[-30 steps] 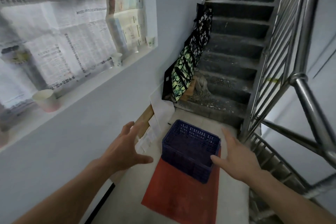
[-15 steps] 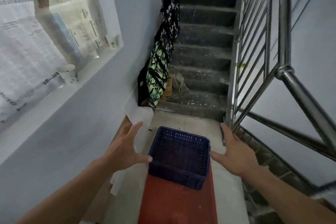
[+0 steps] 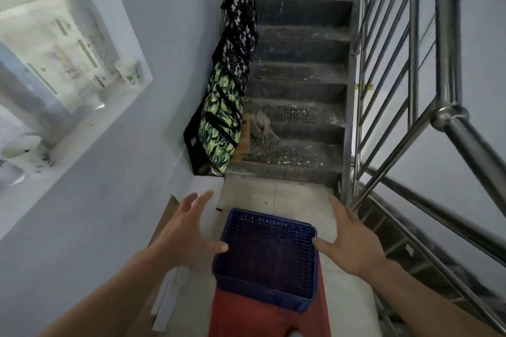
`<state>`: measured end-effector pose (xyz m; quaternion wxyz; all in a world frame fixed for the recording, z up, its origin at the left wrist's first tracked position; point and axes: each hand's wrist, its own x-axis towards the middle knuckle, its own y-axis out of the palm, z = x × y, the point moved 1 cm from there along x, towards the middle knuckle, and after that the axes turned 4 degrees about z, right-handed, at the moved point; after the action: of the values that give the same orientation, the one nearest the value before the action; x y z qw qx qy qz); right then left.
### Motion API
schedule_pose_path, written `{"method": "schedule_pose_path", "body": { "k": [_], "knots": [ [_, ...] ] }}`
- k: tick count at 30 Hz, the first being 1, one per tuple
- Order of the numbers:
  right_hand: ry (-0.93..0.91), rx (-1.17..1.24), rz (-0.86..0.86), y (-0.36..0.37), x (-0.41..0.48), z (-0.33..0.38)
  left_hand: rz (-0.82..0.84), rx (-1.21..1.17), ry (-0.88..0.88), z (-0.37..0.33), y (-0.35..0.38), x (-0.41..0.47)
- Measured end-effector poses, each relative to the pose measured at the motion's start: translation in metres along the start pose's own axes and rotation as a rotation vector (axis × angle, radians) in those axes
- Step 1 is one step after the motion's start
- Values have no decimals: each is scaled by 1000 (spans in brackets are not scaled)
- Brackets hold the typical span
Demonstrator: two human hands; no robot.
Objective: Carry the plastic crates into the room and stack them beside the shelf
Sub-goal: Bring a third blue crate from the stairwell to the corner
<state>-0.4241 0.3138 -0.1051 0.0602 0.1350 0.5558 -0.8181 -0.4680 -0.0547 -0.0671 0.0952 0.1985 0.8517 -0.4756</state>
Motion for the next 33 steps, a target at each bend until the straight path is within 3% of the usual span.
{"method": "schedule_pose_path", "body": {
  "k": [8,16,26,33],
  "knots": [
    [6,15,77,-10,94,-51,-12,9,-61,-29,14,96],
    [69,16,150,26,149,-71,96,-2,-102,-16,39,159],
    [211,94,219,141,206,-89,315,-19,-138,70,113,262],
    [349,180,268,246,245,-111,367,-73,-168,144,178,323]
  ]
}}
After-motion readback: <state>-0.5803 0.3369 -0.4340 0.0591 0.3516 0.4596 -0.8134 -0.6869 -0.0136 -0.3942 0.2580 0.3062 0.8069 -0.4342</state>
